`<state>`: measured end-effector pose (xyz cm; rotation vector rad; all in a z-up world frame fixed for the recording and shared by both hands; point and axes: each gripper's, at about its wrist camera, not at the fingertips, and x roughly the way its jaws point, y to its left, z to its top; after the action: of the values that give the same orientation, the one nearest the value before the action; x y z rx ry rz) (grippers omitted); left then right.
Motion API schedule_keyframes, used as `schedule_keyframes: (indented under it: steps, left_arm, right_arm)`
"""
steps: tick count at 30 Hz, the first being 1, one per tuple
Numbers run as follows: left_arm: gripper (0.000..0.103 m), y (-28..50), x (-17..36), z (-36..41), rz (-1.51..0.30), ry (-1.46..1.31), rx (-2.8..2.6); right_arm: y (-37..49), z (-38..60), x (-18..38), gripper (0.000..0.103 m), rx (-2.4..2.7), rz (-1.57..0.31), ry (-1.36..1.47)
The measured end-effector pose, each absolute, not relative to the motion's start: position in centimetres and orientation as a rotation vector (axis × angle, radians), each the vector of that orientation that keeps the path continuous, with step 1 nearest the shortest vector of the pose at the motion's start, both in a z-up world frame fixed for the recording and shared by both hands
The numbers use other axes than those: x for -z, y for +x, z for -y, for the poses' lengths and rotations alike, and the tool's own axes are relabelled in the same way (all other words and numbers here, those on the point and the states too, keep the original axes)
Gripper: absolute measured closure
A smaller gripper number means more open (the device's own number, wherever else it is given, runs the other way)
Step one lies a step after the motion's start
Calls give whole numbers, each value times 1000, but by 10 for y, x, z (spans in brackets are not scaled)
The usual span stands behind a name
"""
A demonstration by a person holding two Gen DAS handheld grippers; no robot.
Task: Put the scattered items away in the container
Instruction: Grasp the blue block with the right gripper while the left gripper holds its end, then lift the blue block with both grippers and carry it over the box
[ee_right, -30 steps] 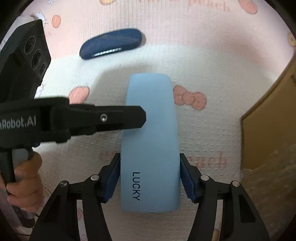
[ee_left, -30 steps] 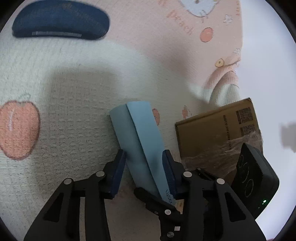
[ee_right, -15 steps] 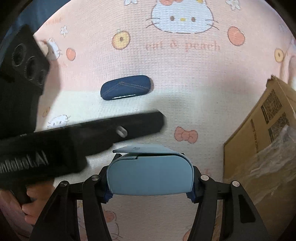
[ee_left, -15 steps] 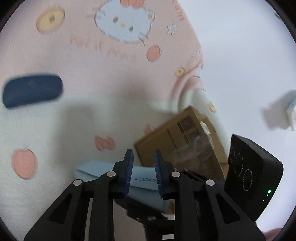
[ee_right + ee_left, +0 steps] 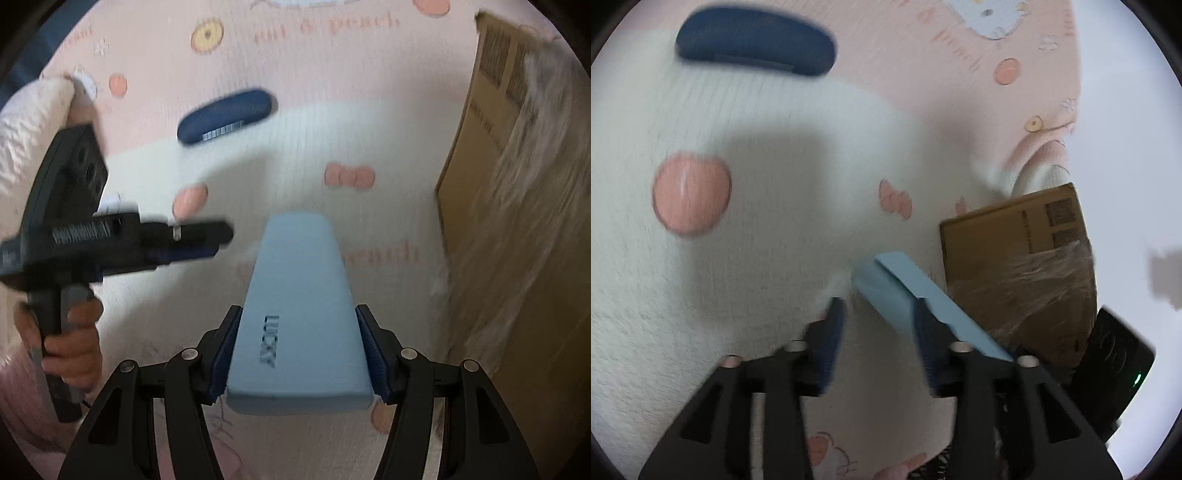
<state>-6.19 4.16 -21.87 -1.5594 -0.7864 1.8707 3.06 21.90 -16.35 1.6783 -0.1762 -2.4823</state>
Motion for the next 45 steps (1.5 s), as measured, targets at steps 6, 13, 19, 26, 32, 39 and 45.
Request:
schedule_keyframes:
  steps: [6, 13, 19, 26, 32, 39, 45]
  left_arm:
    - [49, -65, 245, -54, 866, -1624, -1783]
    - [49, -60, 265, -70, 904, -1651, -1663]
    - [49, -57, 261, -77, 877, -1633, -1701]
    - [60, -54, 258, -88, 807, -1643, -1734]
    - [64, -51, 247, -88, 735, -1602, -1780]
    - [66, -50, 204, -78, 675, -1472, -1861]
    - [67, -53, 151, -67, 680, -1335, -1927]
  right_arm:
    - [38, -221, 190, 44, 2423, 197, 1753]
    - [32, -223, 218, 44, 2382, 167, 1837]
    - [17, -223, 220, 41, 2386, 173, 1832]
    - [19, -213, 221, 44, 2431, 31, 1836]
    - [24, -220, 215, 45, 2463, 101, 1808]
    - [26, -217, 176, 45, 2518, 104, 1695]
    - [8, -213, 126, 45, 2571, 54, 1599]
